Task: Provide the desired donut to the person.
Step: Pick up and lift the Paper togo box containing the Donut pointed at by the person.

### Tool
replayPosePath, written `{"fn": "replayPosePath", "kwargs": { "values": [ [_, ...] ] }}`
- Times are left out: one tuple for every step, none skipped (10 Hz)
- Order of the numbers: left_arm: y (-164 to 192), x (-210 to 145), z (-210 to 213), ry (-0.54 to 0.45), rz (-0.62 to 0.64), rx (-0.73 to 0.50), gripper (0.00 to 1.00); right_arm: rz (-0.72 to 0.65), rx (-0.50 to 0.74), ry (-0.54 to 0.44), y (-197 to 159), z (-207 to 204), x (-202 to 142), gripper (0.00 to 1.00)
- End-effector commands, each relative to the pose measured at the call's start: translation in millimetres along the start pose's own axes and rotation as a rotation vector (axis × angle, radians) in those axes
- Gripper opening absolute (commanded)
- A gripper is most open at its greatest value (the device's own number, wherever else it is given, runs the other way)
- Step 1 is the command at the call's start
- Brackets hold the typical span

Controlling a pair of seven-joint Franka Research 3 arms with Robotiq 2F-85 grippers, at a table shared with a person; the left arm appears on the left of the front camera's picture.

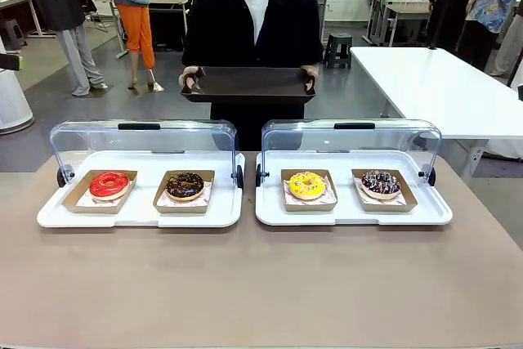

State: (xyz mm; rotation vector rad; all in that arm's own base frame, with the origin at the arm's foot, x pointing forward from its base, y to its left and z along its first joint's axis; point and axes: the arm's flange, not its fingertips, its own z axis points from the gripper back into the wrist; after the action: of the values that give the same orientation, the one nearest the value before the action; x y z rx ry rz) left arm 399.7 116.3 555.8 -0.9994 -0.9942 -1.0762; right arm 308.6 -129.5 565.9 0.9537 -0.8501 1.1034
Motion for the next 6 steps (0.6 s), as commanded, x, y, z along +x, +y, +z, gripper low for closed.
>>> {"fn": "replayPosePath", "kwargs": {
  "values": [
    [-0.3,1.8,4.0,-0.004,-0.045,0.002,1.0,0.035,-0.005,-0.024,4.6,2.4,1.5,1.0],
    [-0.2,1.3,5.3,-0.01,-0.042,0.004,1.0,0.043,-0.014,-0.021,5.3,3.0,0.8,1.0],
    [-2.3,0.3,5.5,-0.009,-0.042,0.01,1.0,0.043,-0.022,-0.006,5.7,2.6,0.9,1.0],
    [-5.1,0.2,5.3,0.005,-0.04,0.022,1.0,0.044,-0.03,0.005,5.9,2.5,0.9,1.0],
    [-8.8,0.9,3.7,0.035,-0.046,0.025,1.0,0.056,-0.048,0.046,7.4,-0.1,1.9,1.0],
    [-2.9,0.8,6.5,0.008,-0.011,0.014,1.0,0.023,-0.03,0.015,8.1,5.7,0.9,1.0]
  ]
}}
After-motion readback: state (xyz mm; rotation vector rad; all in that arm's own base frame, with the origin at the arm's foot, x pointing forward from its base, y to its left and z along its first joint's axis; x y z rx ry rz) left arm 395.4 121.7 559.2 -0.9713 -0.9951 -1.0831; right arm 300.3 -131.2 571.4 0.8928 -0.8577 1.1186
